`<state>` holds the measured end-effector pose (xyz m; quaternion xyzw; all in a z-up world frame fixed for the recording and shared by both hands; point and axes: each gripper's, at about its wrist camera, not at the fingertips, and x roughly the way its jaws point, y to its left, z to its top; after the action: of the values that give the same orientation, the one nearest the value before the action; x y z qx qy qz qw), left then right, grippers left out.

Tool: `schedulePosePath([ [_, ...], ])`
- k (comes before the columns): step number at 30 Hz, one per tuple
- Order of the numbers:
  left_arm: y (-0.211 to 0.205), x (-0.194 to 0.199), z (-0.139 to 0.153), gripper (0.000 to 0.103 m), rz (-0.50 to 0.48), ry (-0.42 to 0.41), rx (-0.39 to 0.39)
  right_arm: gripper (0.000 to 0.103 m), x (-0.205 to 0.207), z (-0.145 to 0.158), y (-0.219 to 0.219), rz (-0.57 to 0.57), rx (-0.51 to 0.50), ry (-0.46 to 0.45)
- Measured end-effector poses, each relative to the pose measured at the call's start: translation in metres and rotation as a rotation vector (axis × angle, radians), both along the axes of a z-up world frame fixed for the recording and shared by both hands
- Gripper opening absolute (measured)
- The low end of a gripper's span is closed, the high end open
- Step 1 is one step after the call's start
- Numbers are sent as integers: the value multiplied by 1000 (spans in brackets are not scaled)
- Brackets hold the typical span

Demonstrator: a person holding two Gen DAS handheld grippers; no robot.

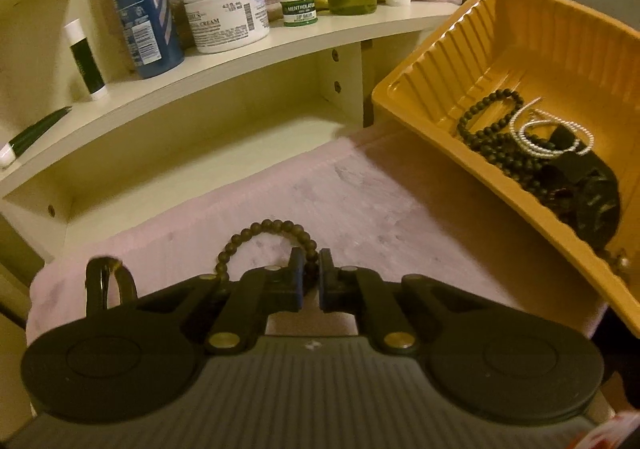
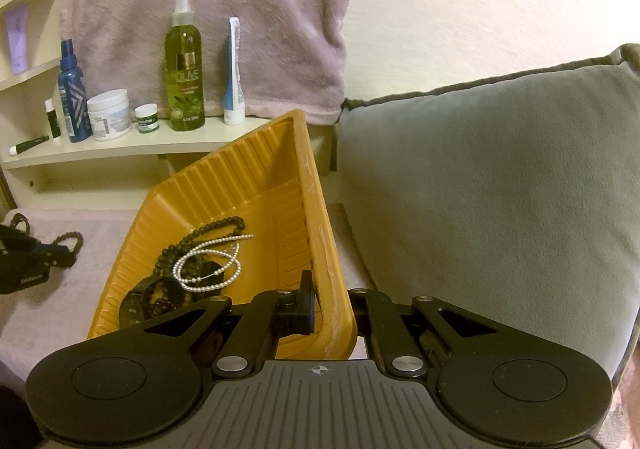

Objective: Organize jewelry
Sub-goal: 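Carry the bead bracelet into the orange tray and open the left tool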

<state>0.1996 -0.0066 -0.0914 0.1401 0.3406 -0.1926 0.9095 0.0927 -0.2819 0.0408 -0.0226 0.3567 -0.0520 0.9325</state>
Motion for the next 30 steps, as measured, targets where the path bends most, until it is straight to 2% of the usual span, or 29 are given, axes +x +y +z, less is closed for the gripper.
schedulePosePath([
  [12,15,-28,27,6,95,-21,-147,6,-2,1,1,4,4,-5],
  [30,24,-35,62,6,167,-57,-248,6,-3,2,1,8,8,-9],
])
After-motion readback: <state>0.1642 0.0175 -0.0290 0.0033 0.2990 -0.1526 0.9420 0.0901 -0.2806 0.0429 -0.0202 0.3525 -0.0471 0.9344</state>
